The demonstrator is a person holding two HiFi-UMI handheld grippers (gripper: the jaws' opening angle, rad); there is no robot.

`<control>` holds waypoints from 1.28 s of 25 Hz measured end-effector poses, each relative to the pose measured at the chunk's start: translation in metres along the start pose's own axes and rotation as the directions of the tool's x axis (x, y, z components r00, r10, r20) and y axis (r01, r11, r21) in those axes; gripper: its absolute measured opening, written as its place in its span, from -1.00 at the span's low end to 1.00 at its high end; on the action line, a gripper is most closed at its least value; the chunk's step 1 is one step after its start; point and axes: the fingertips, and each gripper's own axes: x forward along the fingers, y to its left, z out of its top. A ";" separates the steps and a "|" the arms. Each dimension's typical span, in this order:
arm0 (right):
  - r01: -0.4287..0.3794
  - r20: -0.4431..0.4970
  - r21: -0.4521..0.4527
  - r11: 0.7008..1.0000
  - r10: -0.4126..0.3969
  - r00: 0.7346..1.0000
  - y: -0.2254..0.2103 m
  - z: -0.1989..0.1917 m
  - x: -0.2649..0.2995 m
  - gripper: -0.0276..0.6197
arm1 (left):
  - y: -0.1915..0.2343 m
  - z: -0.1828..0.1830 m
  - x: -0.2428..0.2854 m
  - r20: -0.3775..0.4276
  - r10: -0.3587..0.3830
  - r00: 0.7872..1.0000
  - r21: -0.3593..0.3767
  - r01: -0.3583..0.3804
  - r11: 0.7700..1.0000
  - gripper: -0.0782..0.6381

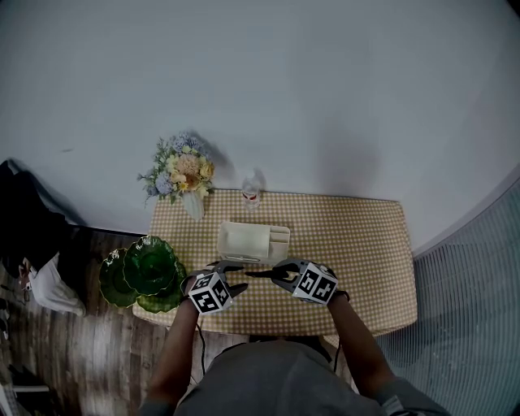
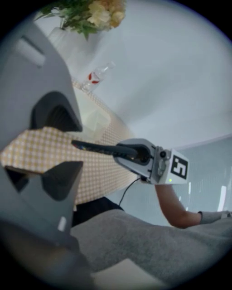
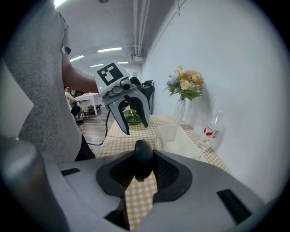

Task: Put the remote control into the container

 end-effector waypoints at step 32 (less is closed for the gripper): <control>0.162 -0.200 0.012 0.987 -0.157 0.967 -0.122 -0.014 -0.043 -0.59 | 0.011 -0.021 -0.013 0.115 0.110 0.987 -0.218 -0.083 0.972 -0.78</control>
